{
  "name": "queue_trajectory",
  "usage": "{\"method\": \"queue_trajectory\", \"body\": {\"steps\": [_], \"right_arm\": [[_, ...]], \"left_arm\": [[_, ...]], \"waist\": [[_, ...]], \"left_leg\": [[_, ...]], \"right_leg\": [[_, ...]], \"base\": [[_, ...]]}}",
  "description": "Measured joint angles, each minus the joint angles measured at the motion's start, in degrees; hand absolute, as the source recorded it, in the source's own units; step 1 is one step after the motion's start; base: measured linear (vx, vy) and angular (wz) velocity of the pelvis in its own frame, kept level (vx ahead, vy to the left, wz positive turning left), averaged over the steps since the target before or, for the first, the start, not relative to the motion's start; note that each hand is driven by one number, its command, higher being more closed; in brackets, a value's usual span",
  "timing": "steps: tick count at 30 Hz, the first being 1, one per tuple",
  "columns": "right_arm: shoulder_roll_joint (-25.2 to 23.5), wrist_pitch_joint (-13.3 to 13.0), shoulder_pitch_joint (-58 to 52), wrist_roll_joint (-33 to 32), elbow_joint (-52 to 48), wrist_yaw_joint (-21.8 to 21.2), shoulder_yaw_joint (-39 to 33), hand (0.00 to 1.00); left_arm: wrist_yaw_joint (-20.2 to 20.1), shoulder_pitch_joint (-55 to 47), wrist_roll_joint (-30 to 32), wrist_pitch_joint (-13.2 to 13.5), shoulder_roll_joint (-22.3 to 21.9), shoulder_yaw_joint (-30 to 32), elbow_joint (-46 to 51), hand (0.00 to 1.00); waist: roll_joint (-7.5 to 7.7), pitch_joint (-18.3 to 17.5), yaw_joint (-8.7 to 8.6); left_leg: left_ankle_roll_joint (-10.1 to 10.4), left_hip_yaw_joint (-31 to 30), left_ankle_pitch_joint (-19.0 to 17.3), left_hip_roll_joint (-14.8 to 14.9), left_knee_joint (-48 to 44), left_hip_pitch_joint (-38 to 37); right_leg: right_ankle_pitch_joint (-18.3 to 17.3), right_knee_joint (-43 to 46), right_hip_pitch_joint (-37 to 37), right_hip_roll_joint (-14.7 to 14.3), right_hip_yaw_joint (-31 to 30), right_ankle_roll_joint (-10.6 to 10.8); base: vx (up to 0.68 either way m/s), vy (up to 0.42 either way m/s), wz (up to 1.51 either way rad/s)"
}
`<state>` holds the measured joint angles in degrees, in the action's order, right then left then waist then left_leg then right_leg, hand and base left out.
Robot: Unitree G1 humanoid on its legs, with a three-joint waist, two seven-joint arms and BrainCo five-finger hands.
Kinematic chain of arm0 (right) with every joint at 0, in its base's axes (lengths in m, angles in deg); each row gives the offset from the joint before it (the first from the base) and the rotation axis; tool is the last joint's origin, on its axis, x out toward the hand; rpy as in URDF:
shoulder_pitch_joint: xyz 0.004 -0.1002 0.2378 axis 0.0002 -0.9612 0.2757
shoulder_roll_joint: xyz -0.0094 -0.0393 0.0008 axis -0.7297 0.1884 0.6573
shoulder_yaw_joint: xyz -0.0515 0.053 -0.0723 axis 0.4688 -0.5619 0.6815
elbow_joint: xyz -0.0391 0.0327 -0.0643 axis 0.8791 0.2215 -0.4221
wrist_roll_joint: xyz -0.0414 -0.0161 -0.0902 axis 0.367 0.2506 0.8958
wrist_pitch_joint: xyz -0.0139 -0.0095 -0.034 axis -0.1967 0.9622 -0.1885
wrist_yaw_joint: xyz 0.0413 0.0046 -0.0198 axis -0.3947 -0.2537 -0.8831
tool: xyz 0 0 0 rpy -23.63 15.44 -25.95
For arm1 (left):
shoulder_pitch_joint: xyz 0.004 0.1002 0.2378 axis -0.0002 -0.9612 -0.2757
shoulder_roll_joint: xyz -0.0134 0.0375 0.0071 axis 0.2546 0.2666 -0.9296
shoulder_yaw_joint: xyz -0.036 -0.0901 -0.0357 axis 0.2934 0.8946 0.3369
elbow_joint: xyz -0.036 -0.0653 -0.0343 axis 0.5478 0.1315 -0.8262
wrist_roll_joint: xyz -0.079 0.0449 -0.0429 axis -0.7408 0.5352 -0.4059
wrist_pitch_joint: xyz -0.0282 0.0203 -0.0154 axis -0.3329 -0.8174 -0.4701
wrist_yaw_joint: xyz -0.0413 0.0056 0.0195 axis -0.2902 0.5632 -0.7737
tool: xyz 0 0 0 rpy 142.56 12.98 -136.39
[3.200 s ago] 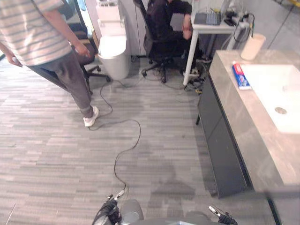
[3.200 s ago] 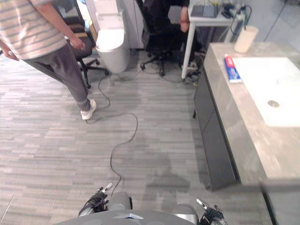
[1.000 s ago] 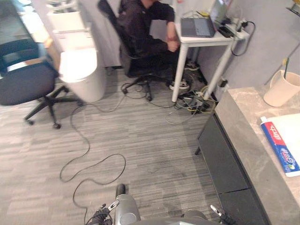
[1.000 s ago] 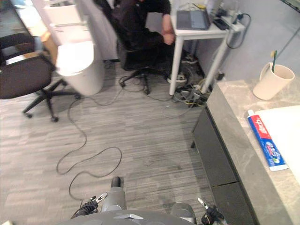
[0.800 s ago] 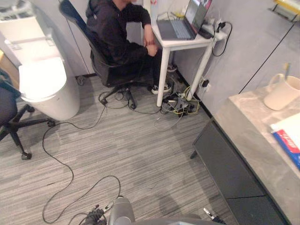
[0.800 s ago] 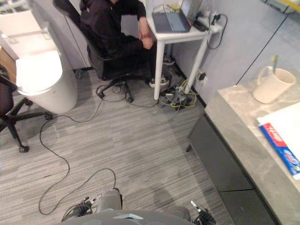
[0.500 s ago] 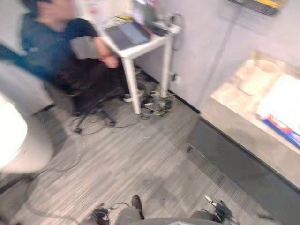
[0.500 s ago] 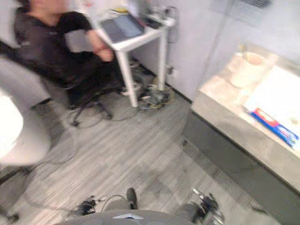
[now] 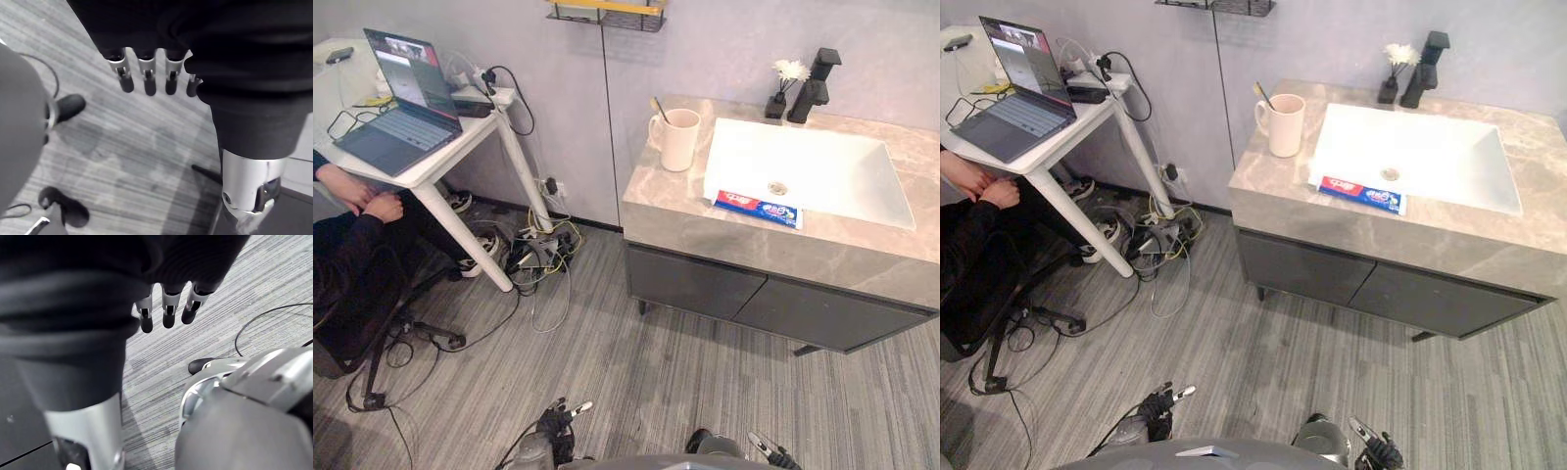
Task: Organize washtable
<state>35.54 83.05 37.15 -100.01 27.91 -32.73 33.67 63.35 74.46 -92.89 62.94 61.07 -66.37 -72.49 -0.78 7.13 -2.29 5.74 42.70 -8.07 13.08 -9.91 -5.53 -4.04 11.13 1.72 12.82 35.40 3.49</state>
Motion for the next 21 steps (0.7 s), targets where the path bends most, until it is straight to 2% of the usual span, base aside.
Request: {"method": "queue_trajectory", "body": {"steps": [1, 2, 3, 4, 5, 6, 7, 8, 9, 10, 11, 12, 13, 14, 15, 16, 18, 20, 21], "right_arm": [[0.48, 0.56, -0.55, 0.05, 0.5, -0.04, 0.41, 0.0], [0.74, 0.62, -0.33, 0.07, 0.96, -0.04, 0.85, 0.0], [1.25, 0.83, 0.35, 0.08, 2.43, -0.03, 2.09, 0.0], [1.52, 0.86, 0.3, 0.1, 2.49, -0.06, 2.9, 0.0], [1.75, 0.8, 0.83, 0.09, 2.07, -0.07, 3.75, 0.0], [2.34, 0.67, 1.54, 0.1, 2.03, -0.08, 3.87, 0.0], [2.89, 0.65, 2.11, 0.09, 2.06, -0.08, 4.0, 0.0], [3.5, 0.45, 2.7, 0.09, 2.03, -0.14, 4.52, 0.0], [3.29, 0.16, 3.55, 0.1, 1.68, -0.22, 5.02, 0.0], [3.05, -0.08, 3.72, 0.12, 1.37, -0.26, 5.02, 0.0], [2.49, -0.64, 3.13, 0.13, 0.12, -0.23, 4.94, 0.0], [2.47, -1.01, 2.08, 0.15, -0.98, -0.2, 5.11, 0.0], [2.03, -1.06, 1.67, 0.18, -0.64, -0.23, 5.58, 0.0], [1.86, -0.96, 1.49, 0.19, -0.35, -0.23, 6.22, 0.0], [1.47, -0.8, 1.21, 0.35, -0.28, -0.23, 6.9, 0.0], [1.06, -0.79, 0.97, 0.61, -0.27, -0.21, 7.02, 0.0], [1.0, -0.71, 1.09, 0.64, -0.18, -0.29, 7.44, 0.0], [0.93, -0.71, 1.71, 0.73, -0.13, -0.57, 7.51, 0.0], [0.96, -0.71, 2.23, 0.75, -0.19, -0.83, 7.67, 0.0]], "left_arm": [[-0.11, -0.23, -0.01, -0.05, -0.05, 0.6, -0.2, 0.0], [-0.19, -0.73, 0.0, -0.1, 0.01, 0.87, -0.44, 0.0], [-0.62, -1.05, -0.29, -0.19, -0.04, 3.07, 0.27, 0.0], [-0.69, -1.13, -0.31, -0.07, -0.06, 4.24, 0.48, 0.0], [-0.78, -1.17, -0.47, 0.17, 0.01, 5.64, 0.56, 0.0], [-1.04, -1.18, -0.81, 0.27, -0.18, 6.01, 0.61, 0.0], [-1.18, -1.2, -1.12, 0.23, -0.33, 6.13, 0.58, 0.0], [-1.23, -1.73, -1.13, 0.19, -0.39, 6.72, 0.45, 0.0], [-1.19, -2.08, -1.09, 0.02, 0.21, 6.98, 0.01, 0.0], [-1.13, -2.34, -0.95, -0.09, 0.33, 7.14, -0.4, 0.0], [-1.13, -3.44, -0.6, -0.46, -0.26, 8.38, -0.51, 0.0], [-1.09, -4.41, 0.11, -0.51, -0.95, 9.77, -0.7, 0.0], [-1.11, -5.75, 0.07, -0.46, -1.7, 11.64, -1.43, 0.0], [-1.11, -5.84, 0.06, -0.46, -1.45, 11.71, -1.78, 0.0], [-1.14, -5.61, 0.12, -0.58, -0.4, 11.59, -2.14, 0.0], [-1.15, -5.69, 0.23, -0.61, -0.09, 11.5, -2.15, 0.0], [-1.12, -5.37, 0.35, -0.54, 0.1, 11.3, -1.97, 0.0], [-0.94, -5.25, 0.4, -0.52, 0.59, 9.52, -1.84, 0.0], [-0.8, -4.74, 0.4, -0.52, 1.09, 7.33, -1.66, 0.0]], "waist": [[-1.26, 0.47, 0.22], [-1.9, 0.81, 0.84], [-1.97, 1.42, 1.5], [-2.07, 1.59, 1.93], [-1.75, 2.31, 2.66], [-2.23, 2.54, 2.98], [-2.41, 2.73, 3.0], [-2.72, 2.83, 3.18], [-2.79, 2.85, 3.29], [-2.85, 2.89, 3.33], [-3.12, 2.81, 3.6], [-3.69, 2.37, 4.75], [-3.61, 1.95, 5.65], [-2.57, 1.69, 5.5], [-1.21, 1.58, 4.78], [-0.67, 1.3, 4.36], [0.44, 0.45, 4.96], [0.81, -0.25, 5.37], [0.96, -0.2, 5.39]], "left_leg": [[0.79, 0.16, -2.65, 3.95, -7.25, 1.39], [0.48, -0.47, -3.21, 5.93, -11.77, 2.14], [-1.94, -4.15, -1.71, 10.43, -23.55, 6.11], [-4.28, -8.05, -0.12, 11.41, -28.23, 8.46], [-3.11, -18.55, 1.53, 10.45, -34.59, 13.28], [0.11, -26.43, -1.62, 5.56, -34.19, 15.4], [0.64, -29.43, -2.93, 2.67, -32.03, 15.98], [0.65, -32.68, -3.35, -1.38, -24.82, 16.3], [-0.25, -32.61, -2.39, -2.55, -14.99, 16.28], [-0.63, -32.57, -1.39, -2.65, -10.08, 16.3], [-0.88, -32.6, 1.12, -2.33, -2.79, 16.29], [0.28, -32.85, 2.89, -2.05, -3.53, 16.23], [0.44, -34.16, 3.38, -3.44, -4.16, 16.31], [0.32, -35.08, 3.32, -4.56, -4.19, 16.27], [-0.48, -35.39, 2.91, -6.29, -4.06, 16.11], [-0.66, -35.09, 2.95, -7.8, -3.65, 15.77], [-1.91, -33.63, 2.38, -9.91, -2.97, 14.57], [-3.6, -32.79, 1.31, -12.14, -2.24, 13.31], [-4.62, -32.47, 0.62, -13.33, -1.35, 11.9]], "right_leg": [[-0.09, -1.56, -0.82, -2.26, -1.7, 0.05], [-0.13, -2.36, -1.48, -3.11, -1.99, 0.0], [-0.28, -2.84, -2.02, -4.37, -3.41, -0.36], [-0.43, -3.1, -2.43, -4.9, -4.41, -0.65], [-0.38, -4.4, -4.2, -5.6, -6.11, -1.09], [-0.43, -4.94, -5.16, -5.25, -8.21, -1.29], [-0.43, -5.12, -5.51, -4.92, -9.13, -1.3], [-0.41, -5.78, -6.0, -4.58, -10.63, -1.26], [-0.37, -6.42, -6.16, -4.58, -11.23, -1.16], [-0.27, -6.77, -6.17, -4.69, -11.33, -0.96], [0.29, -7.37, -6.11, -5.45, -12.77, -0.04], [0.5, -8.5, -6.5, -6.36, -14.73, 0.67], [1.13, -10.43, -7.97, -6.68, -17.07, 2.07], [1.22, -10.8, -7.95, -6.09, -17.9, 2.26], [0.87, -10.67, -7.7, -4.23, -18.5, 3.01], [0.3, -10.53, -7.66, -3.09, -18.93, 3.88], [-0.6, -9.95, -7.14, -0.79, -20.14, 5.21], [-1.71, -7.73, -6.82, 1.67, -21.1, 6.15], [-2.88, -3.87, -5.86, 3.2, -22.07, 6.42]], "base": [[0.06, -0.06, -0.18], [0.03, -0.104, -0.34], [0.01, -0.124, -0.36], [0.03, -0.159, -0.44], [0.1, -0.06, -0.4], [0.09, -0.013, -0.39], [0.08, 0.07, -0.53], [0.08, 0.1, -0.68], [0.1, 0.114, -0.73], [0.13, 0.12, -0.74], [0.18, 0.134, -0.76], [0.26, 0.209, -0.9], [0.26, 0.203, -0.66], [0.28, 0.2, -0.28], [0.3, 0.16, 0.11], [0.34, 0.152, 0.15], [0.36, 0.179, -0.13], [0.34, 0.167, -0.23], [0.28, 0.109, -0.09]]}}
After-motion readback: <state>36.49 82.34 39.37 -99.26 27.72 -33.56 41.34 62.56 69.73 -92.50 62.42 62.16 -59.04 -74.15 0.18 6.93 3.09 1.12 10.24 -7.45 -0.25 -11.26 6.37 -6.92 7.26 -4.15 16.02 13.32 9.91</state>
